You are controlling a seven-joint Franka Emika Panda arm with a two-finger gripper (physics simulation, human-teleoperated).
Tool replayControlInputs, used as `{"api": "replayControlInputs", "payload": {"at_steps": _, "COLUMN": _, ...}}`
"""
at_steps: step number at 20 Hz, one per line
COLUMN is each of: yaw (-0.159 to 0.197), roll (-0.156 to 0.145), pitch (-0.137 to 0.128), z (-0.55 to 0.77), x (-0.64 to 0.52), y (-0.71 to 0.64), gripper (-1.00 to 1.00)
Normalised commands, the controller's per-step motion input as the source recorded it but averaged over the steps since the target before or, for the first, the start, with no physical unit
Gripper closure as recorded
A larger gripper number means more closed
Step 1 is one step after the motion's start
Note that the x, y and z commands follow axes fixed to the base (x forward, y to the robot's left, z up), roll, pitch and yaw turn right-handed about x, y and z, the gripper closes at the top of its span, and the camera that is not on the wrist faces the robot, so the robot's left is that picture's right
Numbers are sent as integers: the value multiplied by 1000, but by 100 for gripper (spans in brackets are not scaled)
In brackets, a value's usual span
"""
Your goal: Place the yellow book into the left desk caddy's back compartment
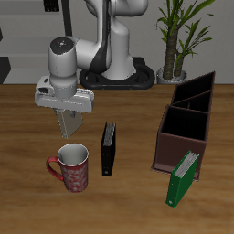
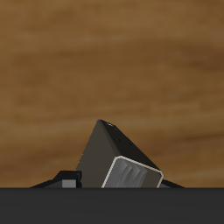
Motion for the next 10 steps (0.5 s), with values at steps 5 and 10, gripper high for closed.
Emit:
{"api": "replayControlInputs", "payload": {"at_steps": 5, "yaw": -5, "roll": -1, "pitch": -22, "z": 173, "x": 4, "y": -4, "gripper": 100}}
{"api": "replayControlInputs", "payload": {"at_steps": 10, "yaw": -3, "roll": 1, "pitch": -46, "z": 418, "x": 11, "y": 111, "gripper": 100}}
